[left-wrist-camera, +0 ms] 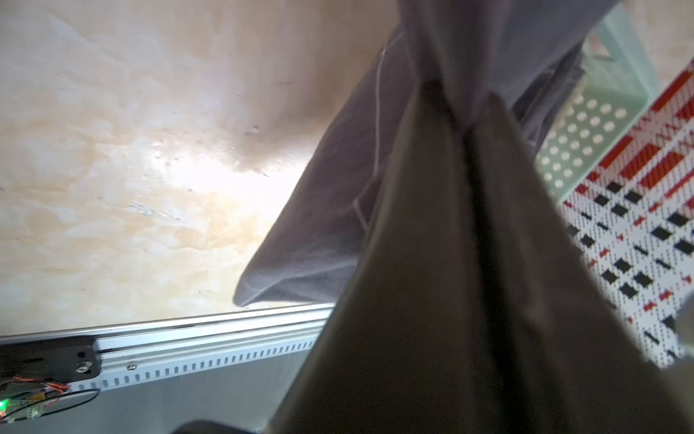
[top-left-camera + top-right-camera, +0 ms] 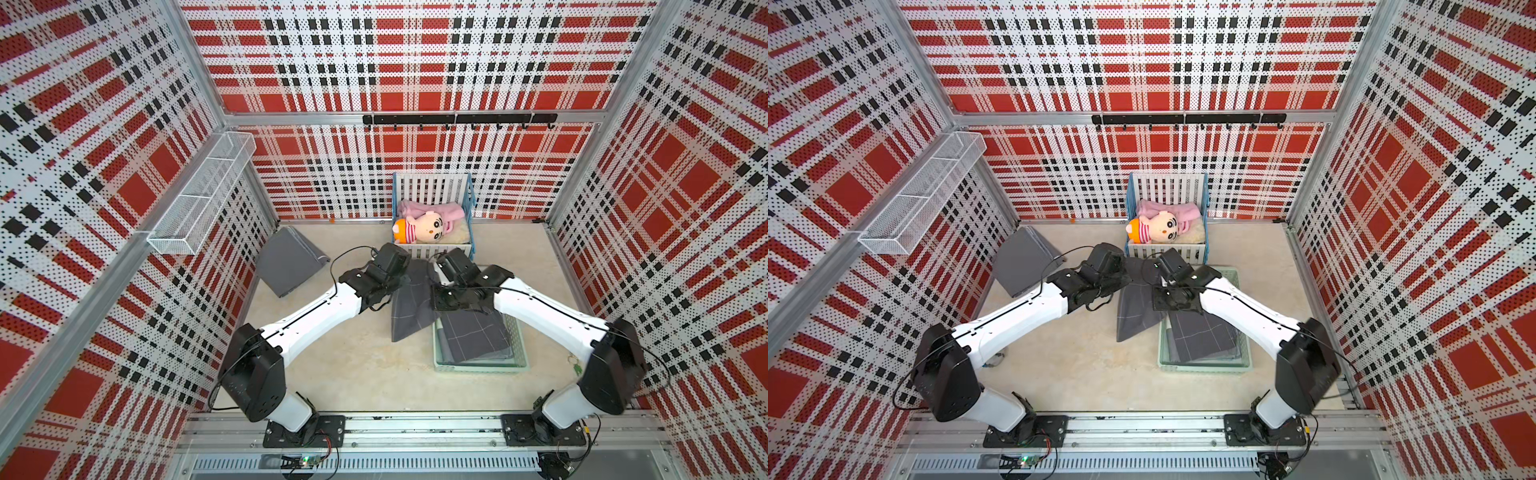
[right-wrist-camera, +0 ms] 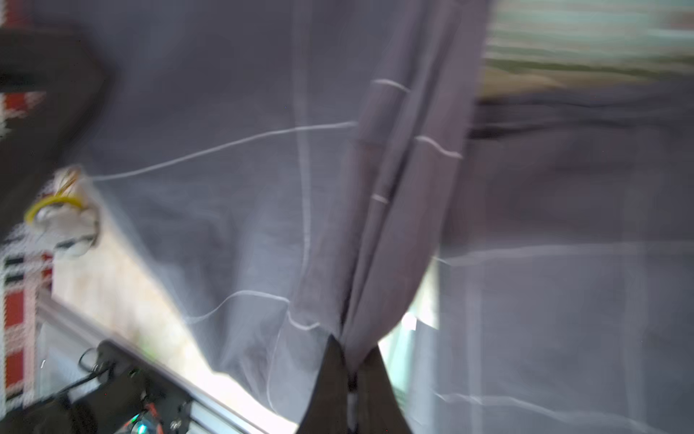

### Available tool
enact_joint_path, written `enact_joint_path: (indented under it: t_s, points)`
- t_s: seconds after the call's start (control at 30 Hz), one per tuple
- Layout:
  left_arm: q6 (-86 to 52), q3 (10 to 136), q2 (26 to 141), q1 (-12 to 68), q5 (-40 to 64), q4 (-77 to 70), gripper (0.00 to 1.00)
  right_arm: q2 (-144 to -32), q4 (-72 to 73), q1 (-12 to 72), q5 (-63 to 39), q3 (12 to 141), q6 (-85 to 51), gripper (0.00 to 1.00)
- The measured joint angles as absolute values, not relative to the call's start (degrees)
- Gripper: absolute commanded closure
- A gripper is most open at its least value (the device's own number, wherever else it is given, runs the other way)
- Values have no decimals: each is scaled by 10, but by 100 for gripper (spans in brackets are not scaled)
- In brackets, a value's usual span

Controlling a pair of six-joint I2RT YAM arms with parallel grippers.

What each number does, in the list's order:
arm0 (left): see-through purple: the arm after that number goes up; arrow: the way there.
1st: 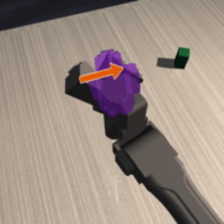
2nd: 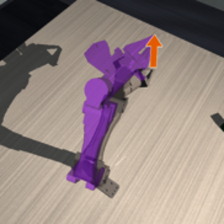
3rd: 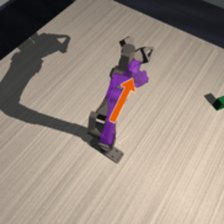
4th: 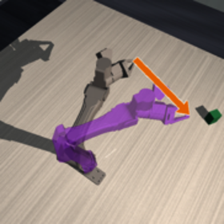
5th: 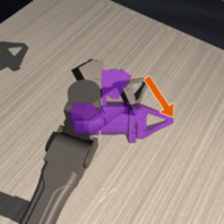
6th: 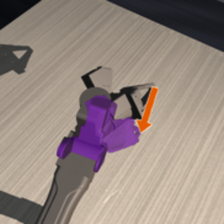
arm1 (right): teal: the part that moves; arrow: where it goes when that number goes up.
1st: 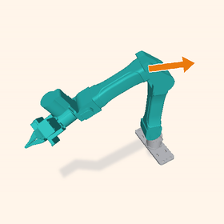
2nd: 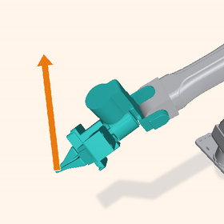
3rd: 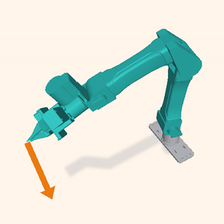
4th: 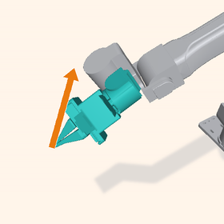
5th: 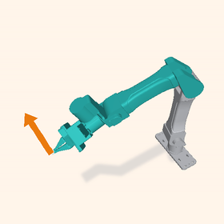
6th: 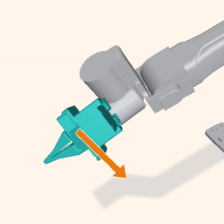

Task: Put the folded pillowcase in the basket
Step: Place the pillowcase in the basket.

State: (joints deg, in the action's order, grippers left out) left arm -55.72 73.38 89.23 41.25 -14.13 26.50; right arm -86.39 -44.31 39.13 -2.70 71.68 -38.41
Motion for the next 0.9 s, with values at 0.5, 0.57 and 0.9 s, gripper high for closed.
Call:
enact_joint_path:
  t_s: [0.5,0.57,0.9]
  points:
    - [-566,914,1147,519,-114,249,100,-686,-501,221,15,507,-414,100]
    - [-569,907,1155,518,-112,245,100,-687,-496,207,9,487,-412,100]
    - [-592,826,1153,499,-98,193,57,-703,-480,186,12,458,-399,66]
